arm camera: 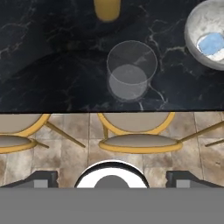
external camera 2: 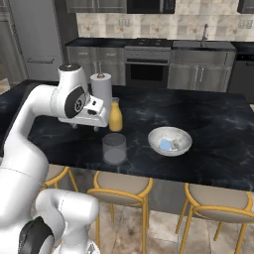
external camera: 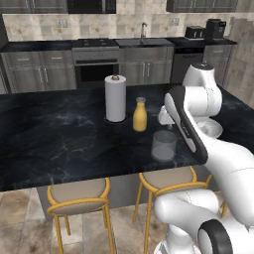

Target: There are two ice cubes in the ice bowl. Place both ice cubes in the glass cup.

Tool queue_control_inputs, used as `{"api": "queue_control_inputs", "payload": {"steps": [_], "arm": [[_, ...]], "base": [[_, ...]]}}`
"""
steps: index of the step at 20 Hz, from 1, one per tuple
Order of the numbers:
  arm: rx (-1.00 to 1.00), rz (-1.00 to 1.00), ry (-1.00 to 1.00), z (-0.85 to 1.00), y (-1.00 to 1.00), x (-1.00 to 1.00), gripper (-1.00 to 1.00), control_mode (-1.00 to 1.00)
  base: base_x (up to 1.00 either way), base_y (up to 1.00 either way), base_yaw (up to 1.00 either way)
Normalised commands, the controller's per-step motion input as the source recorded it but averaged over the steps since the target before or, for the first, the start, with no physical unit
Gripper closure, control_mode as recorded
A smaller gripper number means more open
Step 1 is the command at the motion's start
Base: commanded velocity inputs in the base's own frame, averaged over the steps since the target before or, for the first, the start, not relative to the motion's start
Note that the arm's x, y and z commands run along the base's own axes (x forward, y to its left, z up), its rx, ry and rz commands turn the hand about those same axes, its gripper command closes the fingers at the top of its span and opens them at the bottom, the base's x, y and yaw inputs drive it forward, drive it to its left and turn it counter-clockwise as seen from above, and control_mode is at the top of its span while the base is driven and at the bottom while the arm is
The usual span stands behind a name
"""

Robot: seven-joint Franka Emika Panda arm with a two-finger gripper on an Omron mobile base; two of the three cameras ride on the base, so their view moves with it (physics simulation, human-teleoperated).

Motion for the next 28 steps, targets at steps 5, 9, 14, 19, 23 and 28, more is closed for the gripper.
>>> {"api": "queue_control_inputs", "payload": {"steps": [5,9,14,19,23,28], "arm": [[0.05,-0.02,-0.01,0.0,-0.47,-0.51,-1.0,-1.0],[0.04,-0.09,0.0,0.0,-0.59,-0.4,-1.0,-1.0],[0.03,-0.16,0.0,0.0,-0.69,-0.11,-1.0,-1.0],[0.03,-0.19,0.0,0.0,-0.72,0.0,-1.0,-1.0],[0.02,-0.18,0.0,0.0,-0.65,0.0,-1.0,-1.0],[0.0,-0.11,0.0,0.0,-0.53,0.0,-1.0,-1.0]], "base": [[0.0,0.0,0.0],[0.0,0.0,0.0],[0.0,0.0,0.0],[0.0,0.0,0.0],[0.0,0.0,0.0],[0.0,0.0,0.0]]}}
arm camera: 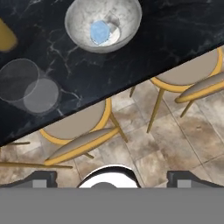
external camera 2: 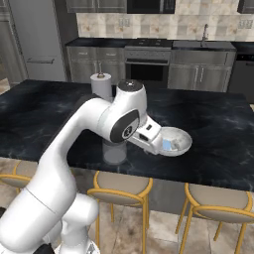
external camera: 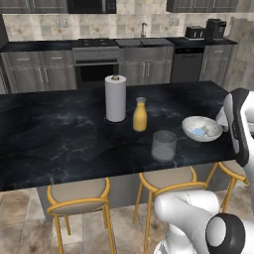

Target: There are two ice cubes in the ice bowl. Place both ice cubes in the glass cup.

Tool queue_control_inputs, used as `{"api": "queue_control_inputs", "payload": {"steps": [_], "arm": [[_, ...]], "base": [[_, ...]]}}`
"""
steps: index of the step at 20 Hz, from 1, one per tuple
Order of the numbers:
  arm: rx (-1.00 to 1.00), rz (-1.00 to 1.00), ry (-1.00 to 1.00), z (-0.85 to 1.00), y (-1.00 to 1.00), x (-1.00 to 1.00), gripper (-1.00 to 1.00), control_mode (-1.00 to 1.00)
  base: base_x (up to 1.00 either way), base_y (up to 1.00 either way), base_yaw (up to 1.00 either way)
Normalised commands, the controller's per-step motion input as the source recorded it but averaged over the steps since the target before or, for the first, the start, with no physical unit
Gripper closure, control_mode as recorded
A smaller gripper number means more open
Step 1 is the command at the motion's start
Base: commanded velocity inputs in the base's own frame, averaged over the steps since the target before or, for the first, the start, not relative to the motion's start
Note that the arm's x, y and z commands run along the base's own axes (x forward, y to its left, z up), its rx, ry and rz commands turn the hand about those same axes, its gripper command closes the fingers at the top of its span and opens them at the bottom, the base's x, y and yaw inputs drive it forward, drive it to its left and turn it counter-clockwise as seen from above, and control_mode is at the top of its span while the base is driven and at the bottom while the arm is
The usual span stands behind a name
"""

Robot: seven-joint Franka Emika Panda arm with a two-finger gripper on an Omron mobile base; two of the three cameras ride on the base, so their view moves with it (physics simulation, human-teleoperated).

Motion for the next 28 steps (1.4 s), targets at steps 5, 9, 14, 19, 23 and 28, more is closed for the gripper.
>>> {"api": "queue_control_inputs", "payload": {"steps": [5,9,14,19,23,28], "arm": [[0.0,-0.05,0.0,0.0,-0.46,0.0,-1.0,-1.0],[0.0,0.0,-0.01,0.0,-0.36,0.0,-1.0,-1.0],[0.0,0.0,0.0,0.0,-0.22,0.21,-1.0,-1.0],[0.07,-0.01,-0.01,0.01,-0.03,0.52,-1.0,-1.0],[0.06,0.0,-0.12,0.0,0.0,0.78,-1.0,-1.0],[0.0,0.0,-0.07,0.0,0.0,0.62,-1.0,-1.0]], "base": [[0.0,0.0,0.0],[0.0,0.0,0.0],[0.0,0.0,0.0],[0.0,0.0,0.0],[0.0,0.0,0.0],[0.0,0.0,0.0]]}}
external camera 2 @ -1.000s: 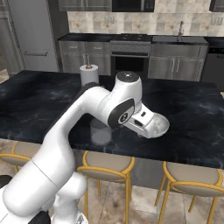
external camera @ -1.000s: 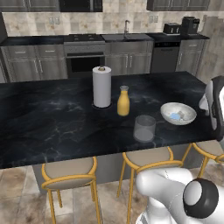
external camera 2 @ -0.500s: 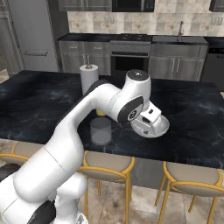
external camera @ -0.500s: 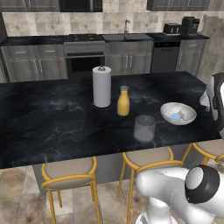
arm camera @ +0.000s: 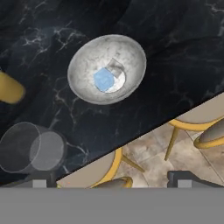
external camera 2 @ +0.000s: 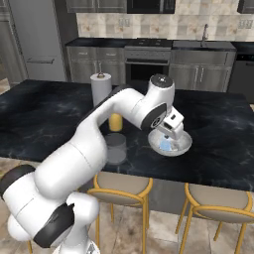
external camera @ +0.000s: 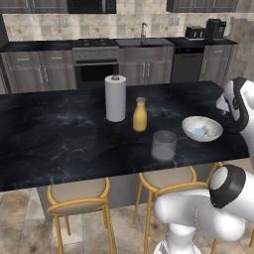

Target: There are two ice cubes in the ice bowl. Place both ice cubes in the glass cup.

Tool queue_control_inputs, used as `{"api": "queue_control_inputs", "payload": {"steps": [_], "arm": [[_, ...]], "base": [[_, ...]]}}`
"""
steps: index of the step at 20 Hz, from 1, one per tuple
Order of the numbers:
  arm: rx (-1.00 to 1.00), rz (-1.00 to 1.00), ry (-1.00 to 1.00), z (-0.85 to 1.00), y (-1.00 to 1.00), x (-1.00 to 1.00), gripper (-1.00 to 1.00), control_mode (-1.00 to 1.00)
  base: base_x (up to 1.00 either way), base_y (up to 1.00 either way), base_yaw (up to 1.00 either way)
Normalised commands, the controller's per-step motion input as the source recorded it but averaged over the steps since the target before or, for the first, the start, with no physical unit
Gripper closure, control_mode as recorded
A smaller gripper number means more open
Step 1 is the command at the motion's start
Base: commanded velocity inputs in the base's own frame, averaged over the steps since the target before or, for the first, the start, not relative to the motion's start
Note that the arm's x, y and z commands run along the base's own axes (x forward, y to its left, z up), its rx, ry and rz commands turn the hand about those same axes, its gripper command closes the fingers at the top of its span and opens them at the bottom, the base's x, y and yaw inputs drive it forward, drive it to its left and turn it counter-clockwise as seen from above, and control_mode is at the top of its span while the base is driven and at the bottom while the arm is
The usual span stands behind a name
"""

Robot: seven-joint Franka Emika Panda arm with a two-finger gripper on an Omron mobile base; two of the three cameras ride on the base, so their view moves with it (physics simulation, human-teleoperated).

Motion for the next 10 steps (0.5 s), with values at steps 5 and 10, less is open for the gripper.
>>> {"api": "queue_control_inputs", "payload": {"steps": [5,10], "arm": [[0.0,0.0,0.01,-0.01,-0.02,0.51,-1.0,-1.0],[0.0,0.0,0.14,-0.25,0.0,0.53,-1.0,-1.0]], "base": [[0.0,0.0,0.0],[0.0,0.0,0.0]]}}
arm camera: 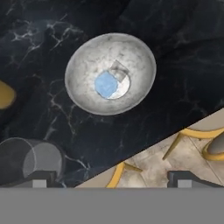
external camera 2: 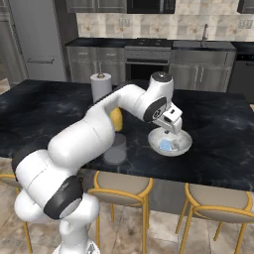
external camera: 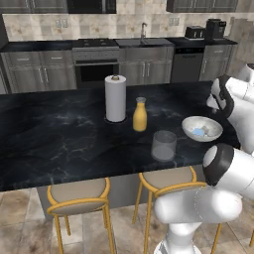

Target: There are two ice cubes in the ice bowl. Place both ice cubes in the glass cup.

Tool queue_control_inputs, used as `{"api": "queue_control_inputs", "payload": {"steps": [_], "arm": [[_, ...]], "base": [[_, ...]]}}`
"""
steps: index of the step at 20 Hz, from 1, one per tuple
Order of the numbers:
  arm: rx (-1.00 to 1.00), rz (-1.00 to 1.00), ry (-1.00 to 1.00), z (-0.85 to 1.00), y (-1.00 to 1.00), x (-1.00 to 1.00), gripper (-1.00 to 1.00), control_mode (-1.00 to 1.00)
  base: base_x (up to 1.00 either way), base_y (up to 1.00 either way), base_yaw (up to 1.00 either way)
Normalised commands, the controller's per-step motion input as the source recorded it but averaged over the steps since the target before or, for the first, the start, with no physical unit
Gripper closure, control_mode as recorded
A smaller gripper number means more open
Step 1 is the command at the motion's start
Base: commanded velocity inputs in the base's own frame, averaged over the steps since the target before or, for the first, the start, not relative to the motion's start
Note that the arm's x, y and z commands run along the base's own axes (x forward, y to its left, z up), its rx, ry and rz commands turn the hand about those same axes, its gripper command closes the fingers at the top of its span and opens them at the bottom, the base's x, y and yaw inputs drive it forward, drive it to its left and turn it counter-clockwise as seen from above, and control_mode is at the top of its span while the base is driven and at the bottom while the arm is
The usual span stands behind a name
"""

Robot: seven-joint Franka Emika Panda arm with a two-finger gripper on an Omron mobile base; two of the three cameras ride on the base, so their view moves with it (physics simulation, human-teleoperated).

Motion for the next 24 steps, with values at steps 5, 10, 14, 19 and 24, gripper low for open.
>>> {"api": "queue_control_inputs", "payload": {"steps": [5,10,14,19,24], "arm": [[0.0,0.0,0.19,-0.38,0.0,0.51,-1.0,-1.0],[0.01,0.0,0.14,-0.4,0.0,0.43,-1.0,-1.0],[0.07,0.0,0.03,-0.46,0.0,0.29,-1.0,-1.0],[0.11,0.0,0.0,-0.45,0.0,0.17,-1.0,-1.0],[0.06,0.0,0.0,-0.26,-0.02,0.24,-1.0,-1.0]], "base": [[0.0,0.0,0.0],[0.0,0.0,0.0],[0.0,0.0,0.0],[0.0,0.0,0.0],[0.0,0.0,0.0]]}}
